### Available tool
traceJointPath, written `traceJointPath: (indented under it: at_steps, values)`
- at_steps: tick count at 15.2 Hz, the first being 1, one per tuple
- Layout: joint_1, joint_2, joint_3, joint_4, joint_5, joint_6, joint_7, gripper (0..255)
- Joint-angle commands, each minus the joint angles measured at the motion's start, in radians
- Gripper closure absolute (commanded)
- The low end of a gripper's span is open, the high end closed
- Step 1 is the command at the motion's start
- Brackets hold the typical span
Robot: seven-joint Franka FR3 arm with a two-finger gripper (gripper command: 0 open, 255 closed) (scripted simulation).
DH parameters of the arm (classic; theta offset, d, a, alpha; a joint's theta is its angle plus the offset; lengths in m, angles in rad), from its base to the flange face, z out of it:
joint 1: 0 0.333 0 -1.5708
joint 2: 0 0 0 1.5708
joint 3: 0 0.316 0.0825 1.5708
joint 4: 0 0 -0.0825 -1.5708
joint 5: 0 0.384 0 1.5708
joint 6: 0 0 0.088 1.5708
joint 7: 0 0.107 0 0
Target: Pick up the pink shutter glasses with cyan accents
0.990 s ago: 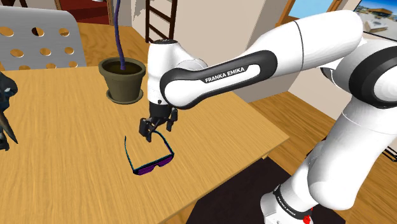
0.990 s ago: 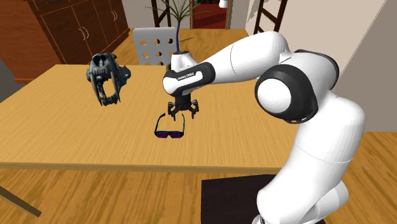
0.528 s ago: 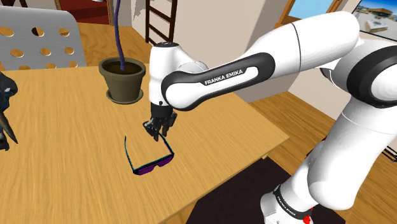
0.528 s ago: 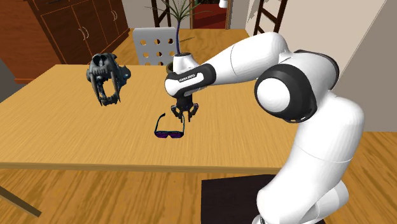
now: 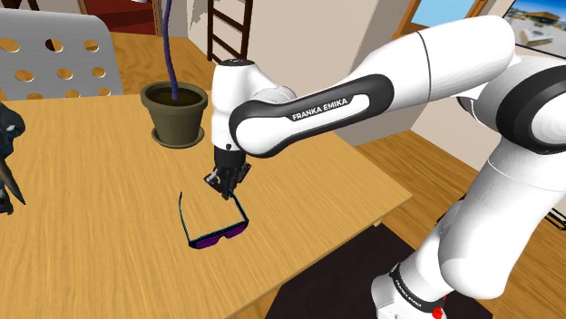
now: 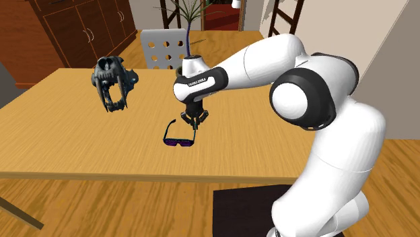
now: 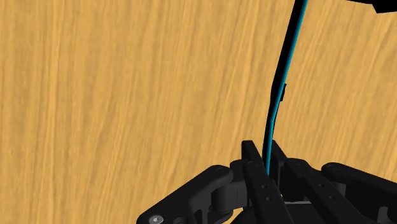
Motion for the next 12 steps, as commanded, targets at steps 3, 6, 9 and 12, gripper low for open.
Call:
traceJointPath:
  at_steps: [3,6,9,12]
  values:
    - [0.000,-0.019,0.005,0.025,0.012,-0.048,-0.004,255]
    - [-0.002,-0.036,0.006,0.047,0.019,-0.085,-0.007,255]
    - [-0.003,-0.051,0.007,0.070,0.026,-0.122,-0.010,255]
    - [-0.005,-0.064,0.008,0.096,0.031,-0.160,-0.012,255]
